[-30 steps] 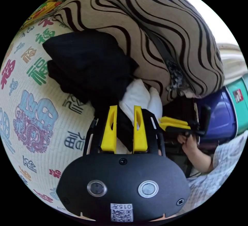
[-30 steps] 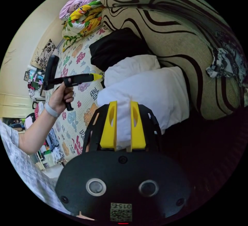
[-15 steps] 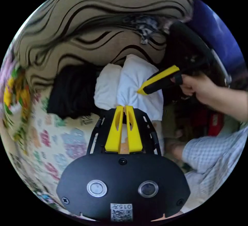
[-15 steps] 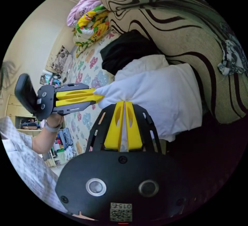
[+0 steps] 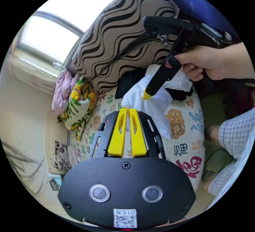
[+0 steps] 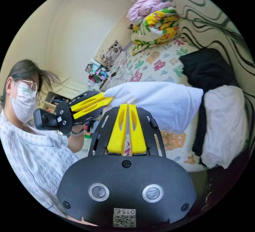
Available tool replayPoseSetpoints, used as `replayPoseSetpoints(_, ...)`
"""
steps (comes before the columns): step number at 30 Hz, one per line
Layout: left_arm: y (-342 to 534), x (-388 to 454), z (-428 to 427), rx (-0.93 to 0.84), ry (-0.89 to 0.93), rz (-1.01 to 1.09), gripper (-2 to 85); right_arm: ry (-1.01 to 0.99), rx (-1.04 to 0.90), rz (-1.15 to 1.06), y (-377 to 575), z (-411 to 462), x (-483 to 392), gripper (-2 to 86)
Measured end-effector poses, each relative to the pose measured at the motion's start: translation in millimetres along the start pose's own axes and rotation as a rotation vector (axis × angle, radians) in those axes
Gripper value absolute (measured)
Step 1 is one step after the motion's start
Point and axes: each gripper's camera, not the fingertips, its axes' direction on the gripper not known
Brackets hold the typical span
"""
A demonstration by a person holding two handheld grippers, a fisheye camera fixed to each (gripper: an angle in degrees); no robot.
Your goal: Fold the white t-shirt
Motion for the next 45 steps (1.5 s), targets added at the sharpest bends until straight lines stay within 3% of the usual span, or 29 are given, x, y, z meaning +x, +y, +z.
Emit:
replayPoseSetpoints(3, 82, -15, -29, -0.064, 0.001, -0.15, -0.2, -0.122, -0.037, -0.048, 9, 45, -24, -0.1)
replayPoseSetpoints(6, 171, -14, -60, -0.071, 0.095, -0.294, -0.6, -0.139, -0.129, 0.119, 42, 83, -1, -0.1)
replayPoseSetpoints(8, 223, -6, -60, -0.066, 0.272, -0.396, -0.8, 0.007, -0.226, 0.219, 72, 109, 28, 0.0)
replayPoseSetpoints(10, 290, 16, -33, -0.179, 0.506, -0.51, -0.8, 0.112, -0.415, 0.3, 106, 151, 62, 0.5)
replayPoseSetpoints(13, 370, 39, 2, -0.3, 0.669, -0.675, -0.8, 0.299, -0.45, 0.272, 122, 177, 68, 1.7)
replayPoseSetpoints(17, 460, 37, 30, -0.37, 0.723, -0.922, -0.5, 0.385, -0.37, 0.059, 107, 195, 38, 7.5)
replayPoseSetpoints(20, 530, 20, 46, -0.291, 0.74, -1.176, 0.7, 0.315, -0.502, -0.165, 98, 247, 12, 11.7)
replayPoseSetpoints(22, 576, 3, 52, -0.202, 0.659, -1.345, 3.9, 0.252, -0.649, -0.298, 107, 303, 10, 13.2)
replayPoseSetpoints(25, 611, -11, 67, -0.177, 0.557, -1.45, 7.6, 0.304, -0.741, -0.299, 121, 357, 31, 11.4)
replayPoseSetpoints(29, 632, -25, 74, -0.137, 0.576, -1.428, 5.2, 0.263, -0.685, -0.265, 125, 363, 53, 1.7)
replayPoseSetpoints(34, 669, -51, 33, 0.023, 0.57, -1.259, 0.5, -0.101, -0.415, -0.091, 109, 296, 106, -0.2)
replayPoseSetpoints(38, 698, -76, -6, 0.126, 0.541, -1.215, -0.4, -0.109, -0.203, -0.082, 110, 242, 118, -0.4)
replayPoseSetpoints(45, 727, -104, -133, 0.263, 0.305, -1.058, -0.6, -0.14, 0.054, -0.152, 154, 183, 91, -0.5)
